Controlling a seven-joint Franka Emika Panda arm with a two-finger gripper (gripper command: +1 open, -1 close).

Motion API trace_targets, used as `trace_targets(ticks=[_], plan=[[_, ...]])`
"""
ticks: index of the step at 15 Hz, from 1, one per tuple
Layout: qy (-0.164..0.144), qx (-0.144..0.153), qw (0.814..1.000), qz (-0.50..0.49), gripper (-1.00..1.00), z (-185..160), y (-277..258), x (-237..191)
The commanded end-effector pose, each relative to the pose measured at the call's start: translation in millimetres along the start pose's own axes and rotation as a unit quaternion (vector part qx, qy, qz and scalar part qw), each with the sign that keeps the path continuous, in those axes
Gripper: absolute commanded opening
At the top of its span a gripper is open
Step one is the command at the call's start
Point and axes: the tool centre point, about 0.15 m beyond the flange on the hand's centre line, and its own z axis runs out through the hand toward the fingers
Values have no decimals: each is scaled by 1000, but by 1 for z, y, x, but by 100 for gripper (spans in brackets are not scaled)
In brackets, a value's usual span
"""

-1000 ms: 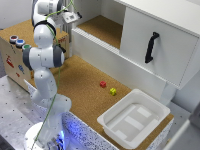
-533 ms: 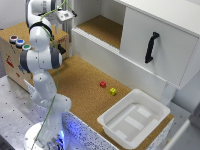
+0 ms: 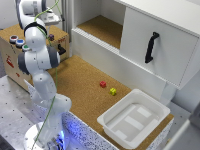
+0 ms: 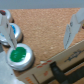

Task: Push down the green button to turn on the green light

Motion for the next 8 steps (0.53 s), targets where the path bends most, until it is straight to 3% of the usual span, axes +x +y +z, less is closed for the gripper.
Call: trace_targets(ticks=[1, 2, 8], plan=[[-4, -15, 1000, 21, 100, 1, -61, 12], [-5, -17, 1000, 17, -100, 5, -64, 16], [10, -53, 998, -18, -100, 18, -66, 32]])
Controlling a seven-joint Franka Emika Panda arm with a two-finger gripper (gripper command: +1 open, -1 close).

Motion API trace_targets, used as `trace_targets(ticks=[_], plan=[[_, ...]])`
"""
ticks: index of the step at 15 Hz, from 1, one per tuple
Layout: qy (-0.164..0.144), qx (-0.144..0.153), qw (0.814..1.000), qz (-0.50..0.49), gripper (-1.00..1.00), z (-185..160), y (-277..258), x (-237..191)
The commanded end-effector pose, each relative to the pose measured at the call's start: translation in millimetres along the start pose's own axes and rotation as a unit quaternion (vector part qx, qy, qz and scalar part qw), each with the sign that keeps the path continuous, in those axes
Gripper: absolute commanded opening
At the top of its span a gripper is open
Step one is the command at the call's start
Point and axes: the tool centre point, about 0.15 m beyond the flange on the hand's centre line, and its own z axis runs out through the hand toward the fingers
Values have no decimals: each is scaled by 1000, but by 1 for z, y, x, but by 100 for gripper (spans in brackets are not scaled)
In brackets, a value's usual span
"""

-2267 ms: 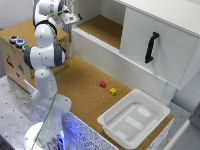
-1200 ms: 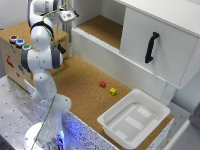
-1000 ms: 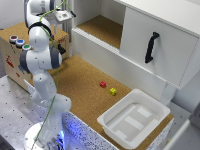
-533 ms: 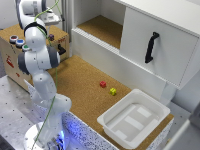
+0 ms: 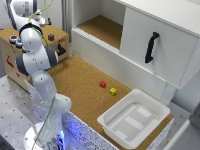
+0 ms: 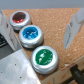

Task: Push down the green button to turn on the green light

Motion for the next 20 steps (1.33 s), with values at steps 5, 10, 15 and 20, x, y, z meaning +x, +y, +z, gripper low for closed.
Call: trace_targets(ticks=[5, 10, 15, 20], plan=[[8, -44, 999, -13, -100, 22, -1, 14], [5, -37, 999, -7, -100, 37, 7, 7], [6, -19, 1000, 5, -100, 68, 13, 0], [-11, -3, 1000, 10, -100, 96, 20, 2]])
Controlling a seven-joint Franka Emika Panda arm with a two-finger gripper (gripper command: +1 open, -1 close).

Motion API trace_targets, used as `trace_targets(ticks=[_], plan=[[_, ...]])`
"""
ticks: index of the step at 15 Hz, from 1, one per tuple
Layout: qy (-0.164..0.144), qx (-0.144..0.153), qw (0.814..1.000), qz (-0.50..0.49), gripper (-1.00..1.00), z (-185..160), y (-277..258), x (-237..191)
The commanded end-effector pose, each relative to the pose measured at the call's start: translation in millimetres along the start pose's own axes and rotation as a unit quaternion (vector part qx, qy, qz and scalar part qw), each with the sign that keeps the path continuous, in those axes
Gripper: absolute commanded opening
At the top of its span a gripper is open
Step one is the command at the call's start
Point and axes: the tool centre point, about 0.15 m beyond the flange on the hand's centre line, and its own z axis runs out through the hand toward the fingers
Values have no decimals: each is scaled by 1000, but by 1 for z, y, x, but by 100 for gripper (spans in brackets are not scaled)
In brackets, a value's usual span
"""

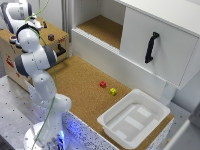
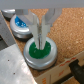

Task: Push down the green button to turn on the green light

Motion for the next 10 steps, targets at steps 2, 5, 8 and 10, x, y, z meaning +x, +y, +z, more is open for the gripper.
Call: trace_targets(ticks=[2, 5, 8, 10], plan=[[-21, 4, 1000, -2, -100, 47, 1, 1], [11, -44, 999, 11, -100, -8, -3, -8], [30, -86, 996, 9, -100, -75, -7, -6], [50, -119, 992, -1, 100, -113, -12, 1]])
